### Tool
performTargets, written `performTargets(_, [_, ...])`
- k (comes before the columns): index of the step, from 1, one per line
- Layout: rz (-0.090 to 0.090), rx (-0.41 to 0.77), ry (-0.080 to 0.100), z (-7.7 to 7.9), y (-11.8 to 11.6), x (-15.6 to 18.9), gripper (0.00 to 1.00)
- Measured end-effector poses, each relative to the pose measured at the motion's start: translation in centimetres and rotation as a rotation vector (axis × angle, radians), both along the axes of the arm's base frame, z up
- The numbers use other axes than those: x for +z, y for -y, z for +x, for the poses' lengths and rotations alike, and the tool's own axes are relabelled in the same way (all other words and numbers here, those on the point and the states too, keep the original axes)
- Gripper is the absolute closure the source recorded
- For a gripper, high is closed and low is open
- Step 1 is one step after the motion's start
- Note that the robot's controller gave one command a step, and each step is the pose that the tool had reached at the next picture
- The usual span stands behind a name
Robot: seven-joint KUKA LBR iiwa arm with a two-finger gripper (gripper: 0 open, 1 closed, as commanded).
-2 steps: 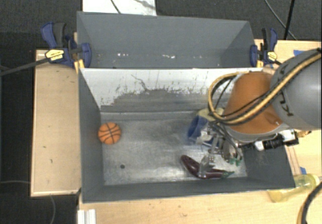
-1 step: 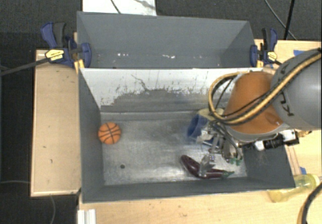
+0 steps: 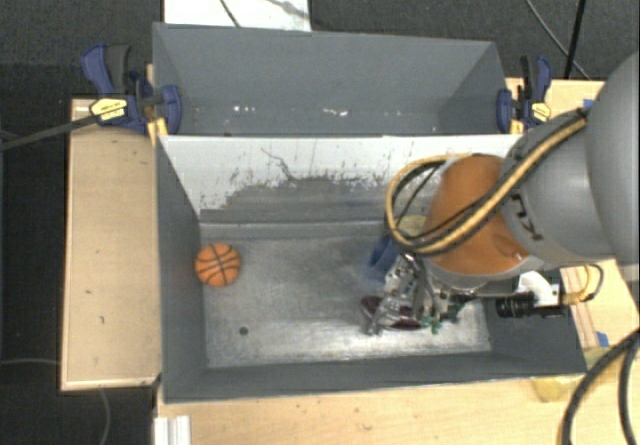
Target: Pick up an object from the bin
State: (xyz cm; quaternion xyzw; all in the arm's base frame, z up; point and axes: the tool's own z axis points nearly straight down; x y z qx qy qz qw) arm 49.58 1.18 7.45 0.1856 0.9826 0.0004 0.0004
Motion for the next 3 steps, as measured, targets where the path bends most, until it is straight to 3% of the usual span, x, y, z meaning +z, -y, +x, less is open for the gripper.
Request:
performTargets(1, [0.000,0.000,0.000,0.0,0.0,0.0,1.00])
performTargets(2, [0.000,-0.001,-0.007,-0.8,0.7,5.0,1.00])
performTargets(3, [-0.001,-0.001,0.001,-0.2,0.3,15.4,1.00])
